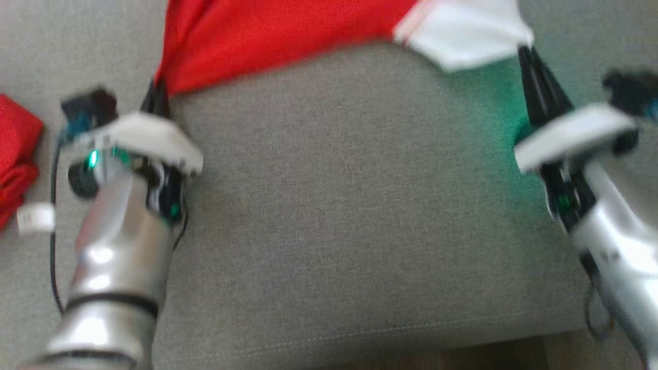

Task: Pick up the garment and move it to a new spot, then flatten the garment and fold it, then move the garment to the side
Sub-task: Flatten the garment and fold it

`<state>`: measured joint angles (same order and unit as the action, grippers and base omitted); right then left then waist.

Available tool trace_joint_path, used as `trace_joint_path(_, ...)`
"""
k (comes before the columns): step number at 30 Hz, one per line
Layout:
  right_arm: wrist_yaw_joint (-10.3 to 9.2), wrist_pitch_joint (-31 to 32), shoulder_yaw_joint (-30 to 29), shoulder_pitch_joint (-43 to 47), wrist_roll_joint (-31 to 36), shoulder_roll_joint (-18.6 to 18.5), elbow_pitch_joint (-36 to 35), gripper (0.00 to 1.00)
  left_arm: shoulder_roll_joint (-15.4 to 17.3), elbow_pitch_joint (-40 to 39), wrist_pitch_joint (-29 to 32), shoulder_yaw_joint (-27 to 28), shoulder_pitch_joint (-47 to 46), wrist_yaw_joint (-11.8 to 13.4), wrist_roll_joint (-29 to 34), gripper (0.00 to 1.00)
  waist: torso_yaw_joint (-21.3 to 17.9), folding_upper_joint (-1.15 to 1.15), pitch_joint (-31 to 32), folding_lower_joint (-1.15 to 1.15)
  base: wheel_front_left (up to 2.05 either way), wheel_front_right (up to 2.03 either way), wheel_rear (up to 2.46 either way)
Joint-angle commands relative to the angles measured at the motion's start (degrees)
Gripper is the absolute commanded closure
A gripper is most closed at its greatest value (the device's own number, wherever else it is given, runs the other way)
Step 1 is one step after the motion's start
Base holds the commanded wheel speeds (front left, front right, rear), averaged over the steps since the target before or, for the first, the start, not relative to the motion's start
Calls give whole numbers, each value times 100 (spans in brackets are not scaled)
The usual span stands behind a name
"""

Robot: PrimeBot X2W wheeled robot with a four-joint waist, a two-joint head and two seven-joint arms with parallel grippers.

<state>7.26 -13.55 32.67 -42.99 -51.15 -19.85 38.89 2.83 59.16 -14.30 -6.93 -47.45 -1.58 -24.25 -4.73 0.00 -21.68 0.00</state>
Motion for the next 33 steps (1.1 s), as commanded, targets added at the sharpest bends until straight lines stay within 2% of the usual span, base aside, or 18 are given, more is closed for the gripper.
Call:
trace_joint_path(1,23,-94,-50,445,-51,-200,-433,100,294,-382,-69,174,282,0,76,100,-19,0,178,0,0,0,0)
trace_joint_path(7,23,-39,-790,2233,49,-711,-1878,100,554,-1425,-62,85,1626,46,349,100,-34,0,606,0,0,0,0)
trace_joint_path(10,23,299,-1377,3217,280,-738,-2558,100,674,-2103,203,38,2351,154,383,100,-31,0,807,0,0,0,0)
trace_joint_path(13,23,808,-2054,4153,584,-506,-3310,100,725,-3111,662,8,3162,350,366,100,-38,0,971,0,0,0,0)
trace_joint_path(17,23,1743,-2802,5201,1041,43,-4384,100,832,-4780,1464,36,4329,759,345,100,-64,0,1105,0,0,0,0)
trace_joint_path(21,23,2600,-3344,5844,1479,610,-5335,100,948,-6349,2178,134,5334,1155,321,100,-79,0,1165,0,0,0,0)
trace_joint_path(24,23,3127,-3575,6108,1678,934,-5840,100,984,-7228,2599,156,5891,1400,339,100,-76,0,1201,0,0,0,0)
trace_joint_path(28,23,3604,-3813,6214,1818,1175,-6232,100,1010,-7918,2968,106,6230,1554,361,100,-39,0,1189,0,0,0,0)
trace_joint_path(33,23,3993,-3874,5891,1825,1234,-6174,100,1099,-7908,3309,27,6025,1450,236,100,-16,0,1063,0,0,0,0)
